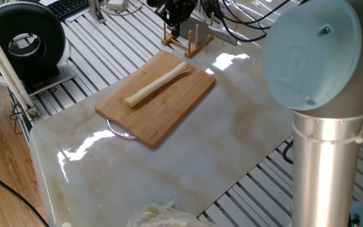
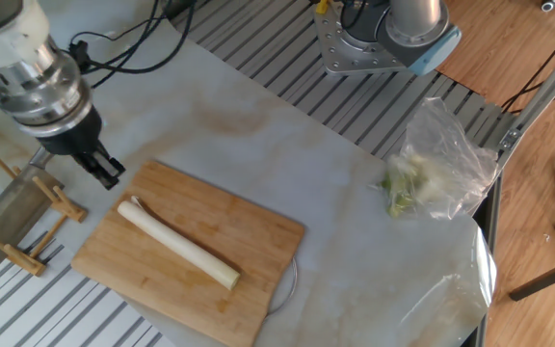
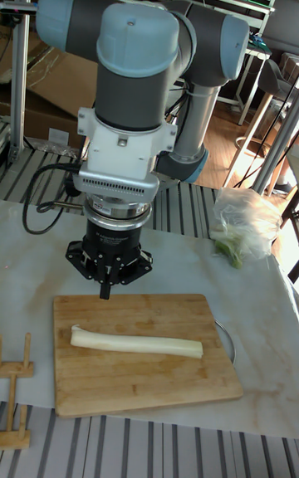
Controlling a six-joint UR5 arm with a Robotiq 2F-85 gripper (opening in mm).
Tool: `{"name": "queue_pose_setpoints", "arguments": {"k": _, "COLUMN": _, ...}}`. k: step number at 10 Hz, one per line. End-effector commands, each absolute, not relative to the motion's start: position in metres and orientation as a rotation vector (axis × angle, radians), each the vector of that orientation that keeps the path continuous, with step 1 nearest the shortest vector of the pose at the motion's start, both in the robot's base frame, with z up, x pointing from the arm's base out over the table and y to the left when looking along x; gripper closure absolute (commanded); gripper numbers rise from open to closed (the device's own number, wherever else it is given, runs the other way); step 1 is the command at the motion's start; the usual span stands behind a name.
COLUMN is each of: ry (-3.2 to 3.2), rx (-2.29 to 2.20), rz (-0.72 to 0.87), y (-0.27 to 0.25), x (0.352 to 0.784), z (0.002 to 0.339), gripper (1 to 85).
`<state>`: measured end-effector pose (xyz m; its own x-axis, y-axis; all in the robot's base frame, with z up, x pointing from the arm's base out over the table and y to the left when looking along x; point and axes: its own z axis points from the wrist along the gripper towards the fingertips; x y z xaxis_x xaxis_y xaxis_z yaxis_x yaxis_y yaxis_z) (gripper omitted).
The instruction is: Chop the scallions
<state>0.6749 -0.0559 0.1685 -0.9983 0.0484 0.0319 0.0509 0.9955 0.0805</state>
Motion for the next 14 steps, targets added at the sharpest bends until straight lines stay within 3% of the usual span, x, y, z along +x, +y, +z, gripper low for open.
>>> {"name": "queue_pose_setpoints", "arguments": {"k": 1, "ry": -3.112, "rx": -0.009, "rz": -0.166, "y": -0.084, "x": 0.690, "z": 0.178, "gripper": 74.7}}
{"name": "queue_pose_setpoints", "arguments": {"k": 6, "ry": -3.184, "rx": 0.026, "rz": -0.025, "y": -0.139, "x": 0.708, "z": 0.163, "gripper": 74.3}}
{"name": "queue_pose_setpoints", "arguments": {"k": 8, "ry": -3.219, "rx": 0.026, "rz": -0.015, "y": -0.144, "x": 0.721, "z": 0.158, "gripper": 73.3}}
{"name": "queue_pose_setpoints", "arguments": {"k": 9, "ry": -3.237, "rx": 0.046, "rz": -0.027, "y": -0.145, "x": 0.728, "z": 0.158, "gripper": 66.0}}
{"name": "queue_pose_setpoints", "arguments": {"k": 14, "ry": -3.197, "rx": 0.037, "rz": -0.054, "y": -0.126, "x": 0.717, "z": 0.157, "gripper": 65.3}}
